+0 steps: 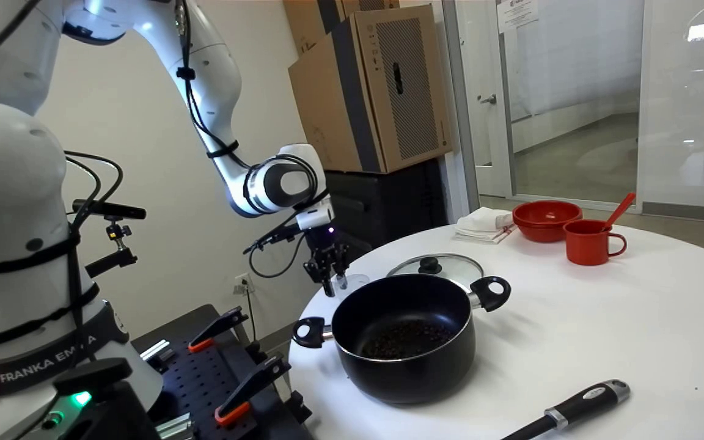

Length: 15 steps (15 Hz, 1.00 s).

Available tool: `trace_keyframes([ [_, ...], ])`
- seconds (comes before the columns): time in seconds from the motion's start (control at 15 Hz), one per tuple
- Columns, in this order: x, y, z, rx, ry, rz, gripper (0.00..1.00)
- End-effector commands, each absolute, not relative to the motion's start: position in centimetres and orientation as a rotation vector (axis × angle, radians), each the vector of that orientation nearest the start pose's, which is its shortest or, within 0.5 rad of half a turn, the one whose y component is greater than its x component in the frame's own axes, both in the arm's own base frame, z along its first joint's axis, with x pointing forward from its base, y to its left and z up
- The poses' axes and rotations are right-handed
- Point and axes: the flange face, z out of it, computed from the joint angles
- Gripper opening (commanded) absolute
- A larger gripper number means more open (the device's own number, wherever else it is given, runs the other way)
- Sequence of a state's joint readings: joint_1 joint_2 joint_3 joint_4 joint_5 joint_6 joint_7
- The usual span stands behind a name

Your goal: Pour the contents of the jug into the pot

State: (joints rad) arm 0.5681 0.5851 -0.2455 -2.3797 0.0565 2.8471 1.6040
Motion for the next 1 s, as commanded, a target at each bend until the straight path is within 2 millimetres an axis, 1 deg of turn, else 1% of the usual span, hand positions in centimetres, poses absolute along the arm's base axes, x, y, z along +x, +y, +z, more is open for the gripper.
trace_keyframes([
  [0.0, 44.8, 13.7, 7.9, -2.634, 1.966, -0.089, 0.13],
  [0.07, 44.7, 13.8, 8.1, -2.636, 1.959, -0.087, 0.08],
  [0.13, 44.7, 13.9, 8.3, -2.633, 1.955, -0.087, 0.09],
  [0.2, 44.7, 14.0, 8.4, -2.635, 1.949, -0.086, 0.03],
  [0.27, 44.6, 14.0, 8.5, -2.633, 1.945, -0.088, 0.06],
  [0.33, 44.6, 14.1, 8.6, -2.633, 1.939, -0.087, 0.00],
  [0.4, 44.6, 14.1, 8.7, -2.632, 1.936, -0.088, 0.07],
  [0.47, 44.6, 14.2, 8.8, -2.631, 1.934, -0.088, 0.32],
  [0.53, 44.6, 14.3, 8.9, -2.630, 1.932, -0.089, 0.32],
  [0.6, 44.6, 14.3, 8.9, -2.631, 1.932, -0.089, 0.37],
  [0.8, 44.6, 14.3, 9.0, -2.629, 1.930, -0.089, 0.60],
  [0.93, 44.6, 14.4, 9.2, -2.625, 1.925, -0.089, 0.73],
])
